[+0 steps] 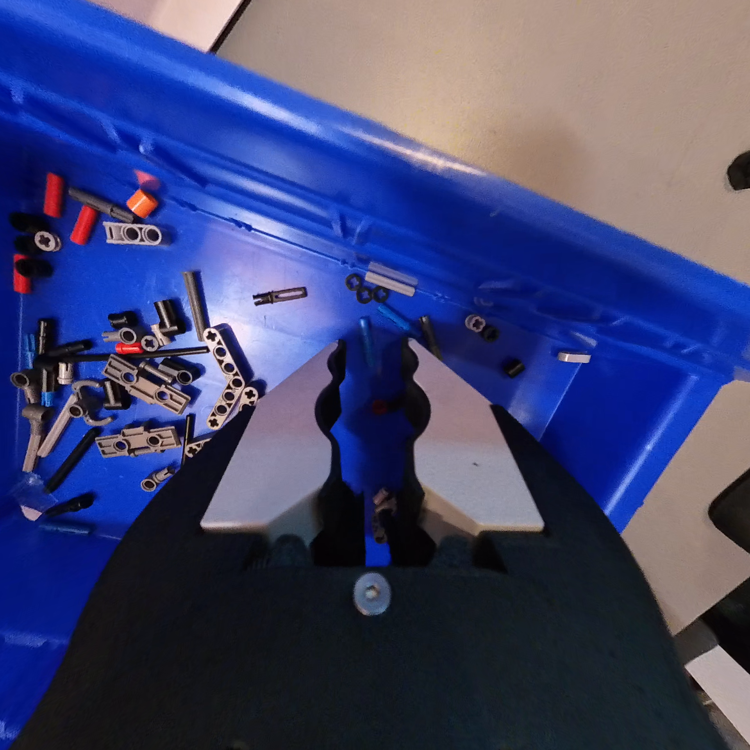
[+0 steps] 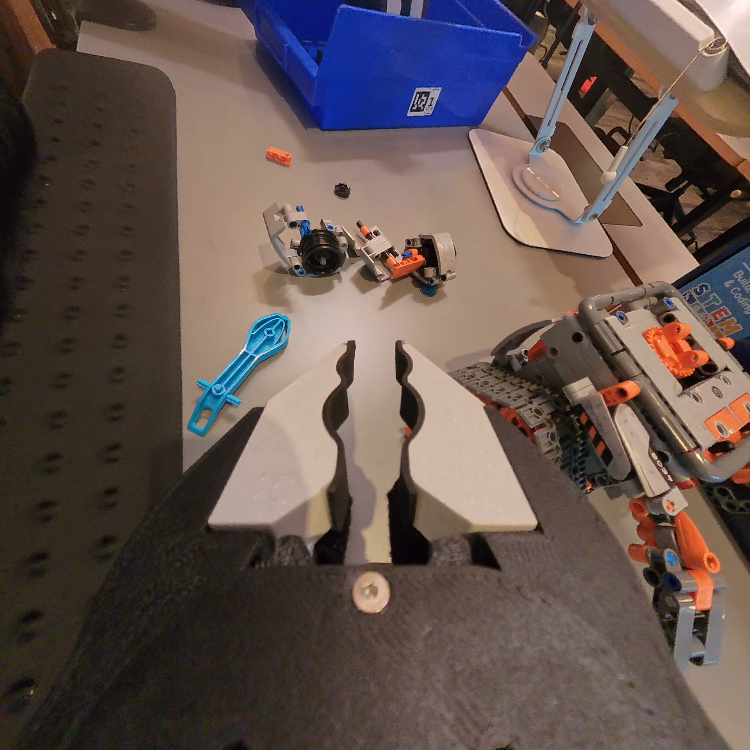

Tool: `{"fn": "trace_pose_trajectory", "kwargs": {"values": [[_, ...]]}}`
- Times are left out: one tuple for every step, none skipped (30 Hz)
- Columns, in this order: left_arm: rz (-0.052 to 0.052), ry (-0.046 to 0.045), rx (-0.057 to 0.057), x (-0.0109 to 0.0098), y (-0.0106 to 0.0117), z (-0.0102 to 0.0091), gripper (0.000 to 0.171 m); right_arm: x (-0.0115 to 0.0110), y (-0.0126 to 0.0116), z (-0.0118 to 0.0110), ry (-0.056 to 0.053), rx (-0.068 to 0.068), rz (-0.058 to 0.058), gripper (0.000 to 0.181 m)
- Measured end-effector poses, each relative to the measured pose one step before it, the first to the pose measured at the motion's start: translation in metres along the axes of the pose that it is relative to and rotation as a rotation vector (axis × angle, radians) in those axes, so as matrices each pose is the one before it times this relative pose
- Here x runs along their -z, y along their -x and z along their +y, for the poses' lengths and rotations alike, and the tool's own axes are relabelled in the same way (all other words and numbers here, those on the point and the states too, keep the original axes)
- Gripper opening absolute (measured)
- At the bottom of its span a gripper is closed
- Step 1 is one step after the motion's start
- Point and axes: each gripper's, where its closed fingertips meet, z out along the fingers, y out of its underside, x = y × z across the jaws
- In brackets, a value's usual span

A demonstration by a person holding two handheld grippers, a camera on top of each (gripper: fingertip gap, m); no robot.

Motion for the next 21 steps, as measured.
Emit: {"fn": "trace_pose_trajectory", "kwargs": {"values": [[-0.0139,0.00032,-0.0009,-0.00027,0.00135,-0.00016,0.023,0.00058,0.00001,-0.00042,-0.0014,0.0019,0.002,0.018],[-0.0181,0.00277,-0.0106,-0.00031,0.00131,0.0003,0.02,0.00044,0.00014,-0.00039,-0.0015,0.0016,0.001,0.018],[-0.009,0.00231,-0.006,-0.00008,-0.00018,-0.00004,0.02,0.00046,0.00019,-0.00038,-0.0018,0.0014,0.0002,0.018],[-0.0087,-0.00172,-0.008,-0.0004,-0.00067,-0.00077,0.017,0.00026,0.00007,-0.00031,-0.0011,0.002,0.0008,0.018],[-0.0078,-0.00323,-0.0169,-0.00045,-0.00139,-0.00087,0.011,0.0004,0.00009,-0.00032,-0.0005,0.0024,0.0012,0.018],[0.0005,-0.00367,-0.0086,-0.0004,-0.00196,-0.00072,0.004,0.0003,0.00015,-0.00017,-0.0006,0.0021,0.0013,0.018],[-0.0095,-0.00124,-0.0054,-0.00006,0.00039,-0.00017,0.003,0.00036,0.00004,-0.00007,-0.0002,0.0018,0.0016,0.018],[-0.0111,-0.00468,-0.0086,-0.0001,0.00009,-0.00041,0.003,0.00038,-0.00001,-0.00005,-0.0004,0.0017,0.0014,0.018],[-0.0095,-0.00256,-0.0079,0.00023,0.00019,0.00009,0.003,0.00039,0.00007,-0.00024,-0.0016,0.0006,0.0006,0.018],[-0.012,-0.00328,-0.0071,0.00014,0.00051,-0.00021,0.003,0.00046,-0.00021,-0.00039,-0.0022,-0.0003,0.0006,0.018],[-0.0251,0.00032,-0.0087,0.00023,0.00237,0.00021,0.003,0.00044,-0.00033,-0.00044,-0.0026,0.0,0.0013,0.018],[-0.0181,0.00458,-0.0105,0.00043,0.00162,0.00075,0.002,0.00048,-0.00014,-0.00082,-0.0039,-0.0005,0.0007,0.018],[-0.0202,0.00425,-0.0084,0.00087,0.00245,0.00099,0.002,0.00054,-0.00011,-0.00122,-0.0061,-0.0009,0.0001,0.018],[-0.0176,-0.00895,-0.0011,0.0023,0.00281,-0.00051,0.002,0.00066,-0.00007,-0.00155,-0.0069,-0.0001,0.0009,0.018],[-0.0063,-0.02351,0.0059,0.00395,0.00162,-0.00244,0.002,0.00072,-0.00037,-0.00175,-0.0068,0.0006,0.0029,0.018],[-0.0027,-0.02579,0.0097,0.00574,0.00124,-0.00266,0.002,0.0007,-0.00066,-0.00212,-0.0067,0.0008,0.005,0.018],[-0.0165,-0.03177,0.0017,0.00817,0.00285,-0.0035,0.003,0.00078,-0.00125,-0.00266,-0.0069,0.0012,0.0081,0.018],[-0.0199,-0.03947,-0.0031,0.01046,0.00284,-0.0047,0.003,0.00091,-0.0021,-0.0039,-0.0084,0.0016,0.0132,0.018],[-0.0158,-0.03486,0.0094,0.01161,0.00252,-0.00426,0.002,0.00067,-0.00213,-0.00496,-0.0091,0.0028,0.0135,0.018],[-0.0153,-0.03954,0.005,0.0124,0.00213,-0.00564,0.002,0.00049,-0.00151,-0.0055,-0.0074,0.0062,0.0086,0.018],[-0.0134,-0.03502,0.0002,0.01276,0.00135,-0.00589,0.003,0.00025,-0.0013,-0.00605,-0.0059,0.0087,0.0059,0.019]]}}
